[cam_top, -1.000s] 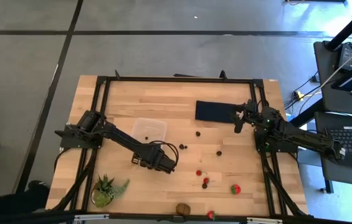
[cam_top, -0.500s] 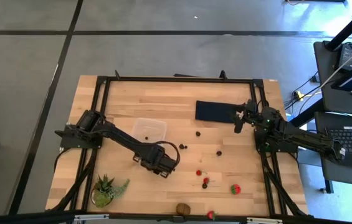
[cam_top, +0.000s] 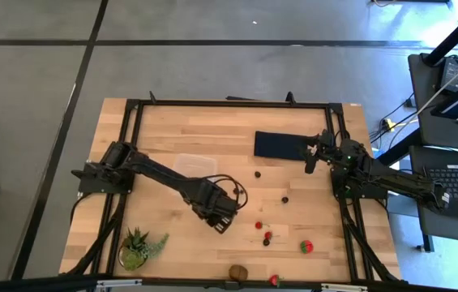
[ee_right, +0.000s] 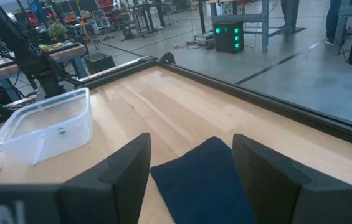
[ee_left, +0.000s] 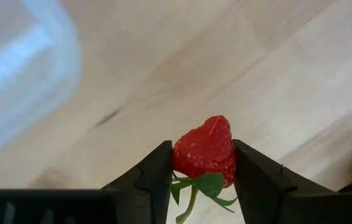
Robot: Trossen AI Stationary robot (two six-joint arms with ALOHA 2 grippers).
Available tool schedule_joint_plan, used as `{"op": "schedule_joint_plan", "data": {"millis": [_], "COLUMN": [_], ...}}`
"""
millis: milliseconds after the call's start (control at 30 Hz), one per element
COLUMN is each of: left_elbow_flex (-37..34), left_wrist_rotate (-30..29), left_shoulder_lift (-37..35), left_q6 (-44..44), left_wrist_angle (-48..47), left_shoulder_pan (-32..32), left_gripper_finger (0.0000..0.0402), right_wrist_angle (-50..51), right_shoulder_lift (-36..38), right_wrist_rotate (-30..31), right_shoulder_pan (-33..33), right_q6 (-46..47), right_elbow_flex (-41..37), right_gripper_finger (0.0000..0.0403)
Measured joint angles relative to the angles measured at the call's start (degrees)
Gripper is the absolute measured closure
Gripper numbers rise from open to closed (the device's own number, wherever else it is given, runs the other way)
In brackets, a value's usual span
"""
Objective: Pick and placing Produce into tupperware
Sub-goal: Put the left strawberry into the transparent bin
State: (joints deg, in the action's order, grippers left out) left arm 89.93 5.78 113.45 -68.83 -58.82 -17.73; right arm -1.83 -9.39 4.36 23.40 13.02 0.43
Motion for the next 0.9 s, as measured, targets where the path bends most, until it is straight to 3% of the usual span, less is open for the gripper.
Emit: {"op": "schedule_joint_plan", "data": {"millis": [233,400,667,900], "left_elbow_flex": [12.6,16.2,15.2,8.0], "left_wrist_rotate": [-10.6,-17.4,-21.6,-21.6], "left_shoulder_lift": [-0.1,-0.2,-0.1,-0.1], "left_q6": [3.5,5.6,10.8,11.1], "left_wrist_angle": [-20.6,-29.0,-30.4,-29.6], "left_shoulder_pan": [1.7,4.4,8.9,11.0], "left_gripper_finger": [0.0250,0.0255,0.0251,0.0261], "right_wrist_angle": [0.0,0.0,0.0,0.0], "right_shoulder_lift": [0.0,0.0,0.0,0.0], "right_wrist_rotate": [0.0,0.0,0.0,-0.1], "right_shoulder_pan": [0.0,0.0,0.0,0.0], "right_q6": [0.0,0.0,0.0,0.3], "right_elbow_flex": [0.0,0.0,0.0,0.0], "right_gripper_finger": [0.0175,0.0175,0.0175,0.0175]}}
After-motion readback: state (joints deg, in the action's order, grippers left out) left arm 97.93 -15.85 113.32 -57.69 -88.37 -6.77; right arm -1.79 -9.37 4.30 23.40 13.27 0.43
